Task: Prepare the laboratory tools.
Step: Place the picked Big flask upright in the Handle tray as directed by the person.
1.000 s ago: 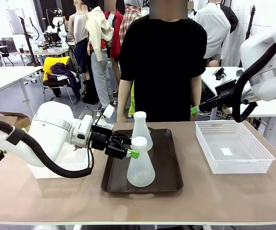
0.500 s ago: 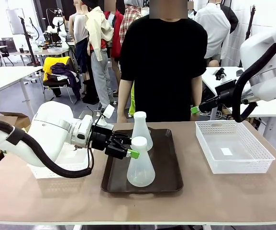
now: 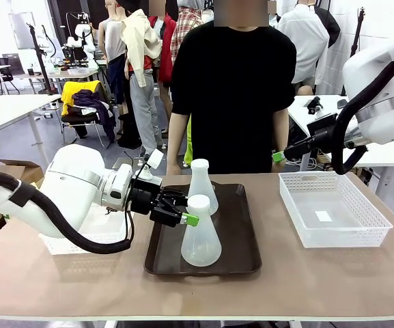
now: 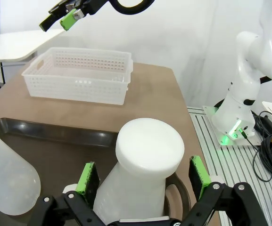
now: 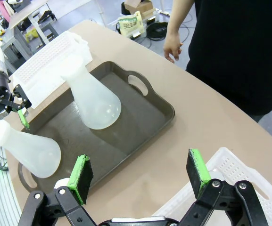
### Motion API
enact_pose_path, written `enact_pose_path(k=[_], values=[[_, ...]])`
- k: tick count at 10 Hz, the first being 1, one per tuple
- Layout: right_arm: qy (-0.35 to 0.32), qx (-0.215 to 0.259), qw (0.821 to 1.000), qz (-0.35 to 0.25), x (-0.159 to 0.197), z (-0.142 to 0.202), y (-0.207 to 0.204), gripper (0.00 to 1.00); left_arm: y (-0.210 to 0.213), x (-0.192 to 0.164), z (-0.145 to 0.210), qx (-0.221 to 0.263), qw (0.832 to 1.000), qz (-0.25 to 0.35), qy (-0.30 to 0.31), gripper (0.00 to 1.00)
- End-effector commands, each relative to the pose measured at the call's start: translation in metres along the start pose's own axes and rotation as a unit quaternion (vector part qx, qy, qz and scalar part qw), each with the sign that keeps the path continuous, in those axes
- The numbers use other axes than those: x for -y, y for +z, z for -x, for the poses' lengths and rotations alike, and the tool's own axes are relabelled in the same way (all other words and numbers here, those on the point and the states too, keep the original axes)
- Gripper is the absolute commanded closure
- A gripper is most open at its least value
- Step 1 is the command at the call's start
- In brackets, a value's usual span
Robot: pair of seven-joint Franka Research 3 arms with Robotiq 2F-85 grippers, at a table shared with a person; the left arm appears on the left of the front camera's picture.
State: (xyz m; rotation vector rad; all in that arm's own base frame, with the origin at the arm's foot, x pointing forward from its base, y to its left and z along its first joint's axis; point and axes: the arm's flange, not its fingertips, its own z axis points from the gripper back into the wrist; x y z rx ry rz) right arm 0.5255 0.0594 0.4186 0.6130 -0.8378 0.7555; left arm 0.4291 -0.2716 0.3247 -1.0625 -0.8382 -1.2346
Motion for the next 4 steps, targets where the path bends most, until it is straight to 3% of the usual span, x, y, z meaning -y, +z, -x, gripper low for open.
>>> enact_pose_path(k=[1, 4], values=[[0.0, -0.001, 1.0, 0.0, -0.0002, 0.0006, 0.0005, 0.0, -0.0001, 0.0007, 0.0003, 0.01, 1.0, 0.0, -0.008, 0.0], [0.0, -0.001, 1.0, 0.0, -0.0002, 0.0006, 0.0005, 0.0, -0.0001, 0.0007, 0.0003, 0.01, 1.0, 0.0, -0.008, 0.0]])
